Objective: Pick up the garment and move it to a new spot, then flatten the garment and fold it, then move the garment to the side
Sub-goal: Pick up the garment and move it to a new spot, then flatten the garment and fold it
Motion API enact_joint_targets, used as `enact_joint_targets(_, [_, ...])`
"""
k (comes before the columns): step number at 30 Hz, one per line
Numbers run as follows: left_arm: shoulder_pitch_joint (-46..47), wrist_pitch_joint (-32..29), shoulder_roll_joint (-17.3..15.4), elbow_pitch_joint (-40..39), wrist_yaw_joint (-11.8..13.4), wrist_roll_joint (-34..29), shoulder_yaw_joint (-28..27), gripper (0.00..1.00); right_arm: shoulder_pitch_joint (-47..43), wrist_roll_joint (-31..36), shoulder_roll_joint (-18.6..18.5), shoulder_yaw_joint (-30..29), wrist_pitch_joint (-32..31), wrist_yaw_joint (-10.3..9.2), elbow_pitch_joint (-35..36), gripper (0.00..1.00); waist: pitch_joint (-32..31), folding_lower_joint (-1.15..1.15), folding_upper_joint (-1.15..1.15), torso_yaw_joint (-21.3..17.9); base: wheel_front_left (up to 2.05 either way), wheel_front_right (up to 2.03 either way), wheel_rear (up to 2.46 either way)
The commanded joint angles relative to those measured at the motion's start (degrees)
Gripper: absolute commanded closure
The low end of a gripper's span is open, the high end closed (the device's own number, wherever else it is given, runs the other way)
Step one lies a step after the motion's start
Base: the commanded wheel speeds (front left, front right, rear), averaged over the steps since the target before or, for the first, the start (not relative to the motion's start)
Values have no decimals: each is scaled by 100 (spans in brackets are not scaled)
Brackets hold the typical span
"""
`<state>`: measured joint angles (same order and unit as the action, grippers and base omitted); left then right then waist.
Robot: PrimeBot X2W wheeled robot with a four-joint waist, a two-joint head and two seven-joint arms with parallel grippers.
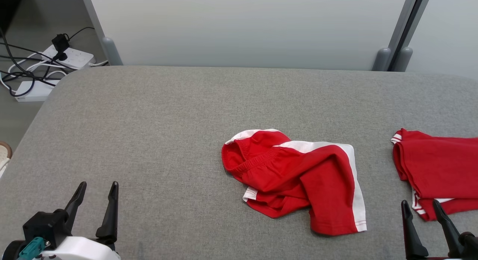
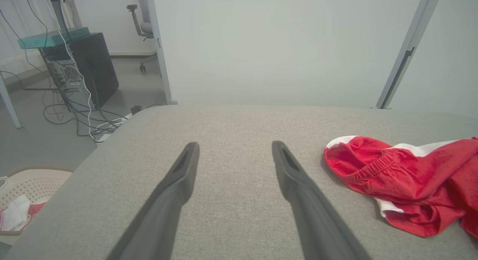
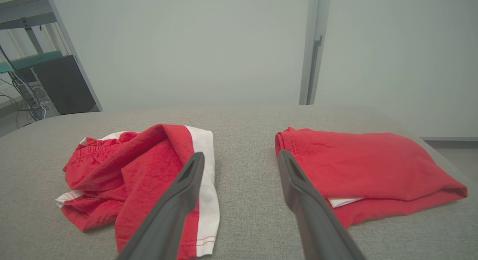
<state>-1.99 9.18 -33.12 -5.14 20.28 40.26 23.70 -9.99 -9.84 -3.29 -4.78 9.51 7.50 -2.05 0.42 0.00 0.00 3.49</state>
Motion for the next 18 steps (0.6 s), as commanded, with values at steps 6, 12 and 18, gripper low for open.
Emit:
enact_joint_targets(6, [251, 23, -97, -179, 99, -48, -215, 0, 139, 68, -50, 135, -24, -1, 221, 0, 8, 0, 0, 13, 0, 0, 0])
enact_joint_targets(12, [354, -31, -86, -255, 106, -69, -169, 0, 185, 54, -36, 152, -3, -1, 217, 0, 85, 0, 0, 28, 0, 0, 0])
enact_joint_targets(18, [1184, -403, 65, -278, -398, -96, 269, 0, 381, 37, -32, 247, -5, -1, 327, 0, 421, 0, 0, -161, 0, 0, 0])
